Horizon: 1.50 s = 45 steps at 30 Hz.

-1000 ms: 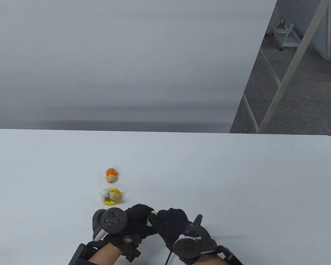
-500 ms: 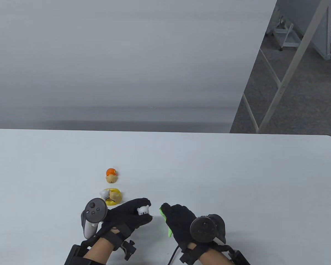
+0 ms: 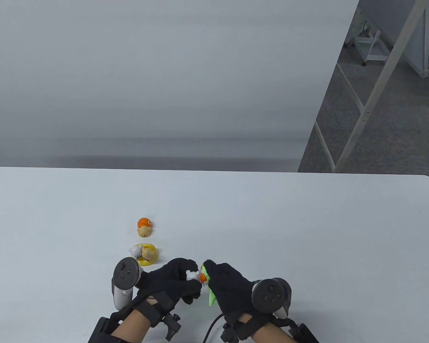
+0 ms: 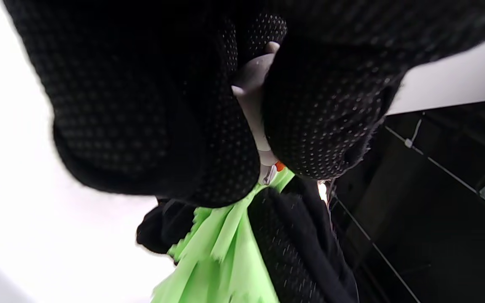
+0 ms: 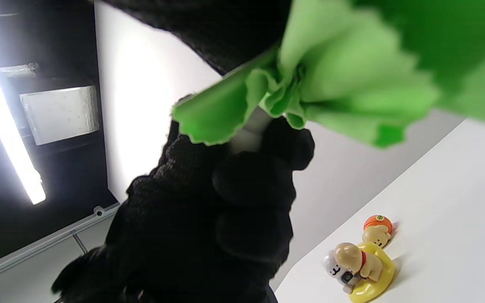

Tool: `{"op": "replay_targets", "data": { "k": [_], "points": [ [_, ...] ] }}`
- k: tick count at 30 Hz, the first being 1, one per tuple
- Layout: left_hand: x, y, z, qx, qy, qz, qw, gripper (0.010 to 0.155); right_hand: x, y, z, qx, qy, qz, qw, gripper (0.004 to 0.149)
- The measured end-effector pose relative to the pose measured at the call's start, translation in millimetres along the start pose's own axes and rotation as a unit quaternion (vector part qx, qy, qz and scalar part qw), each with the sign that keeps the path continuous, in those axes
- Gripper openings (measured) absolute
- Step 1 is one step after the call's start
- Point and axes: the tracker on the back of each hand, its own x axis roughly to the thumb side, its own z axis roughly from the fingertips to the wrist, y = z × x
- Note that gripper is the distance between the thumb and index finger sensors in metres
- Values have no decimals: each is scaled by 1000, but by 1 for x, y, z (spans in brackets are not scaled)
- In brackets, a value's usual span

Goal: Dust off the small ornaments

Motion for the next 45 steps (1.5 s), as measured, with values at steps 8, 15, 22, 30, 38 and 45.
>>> {"op": "replay_targets", "data": {
  "k": [8, 15, 22, 30, 38, 45],
  "points": [
    [0, -5, 3, -17, 13, -20, 1000, 64, -2, 0, -2, -3, 10, -3, 1000, 45],
    [1, 5, 6, 26, 17, -28, 999, 64, -3, 7, 3, 26, 10, 1, 1000, 46],
    [11, -7, 0, 8, -2, -49, 999, 64, -1, -3, 0, -8, 14, -8, 1000, 45],
    [9, -7, 1, 2, 8, -30, 1000, 63, 0, -4, 2, 3, 13, -14, 1000, 46],
    [16, 4, 1, 29, 8, -15, 999, 62, -2, -5, 1, 60, 26, 9, 998, 45],
    [62, 43, -4, 19, -34, -108, 993, 62, -2, -23, -3, 25, 34, 0, 999, 45]
  ]
}}
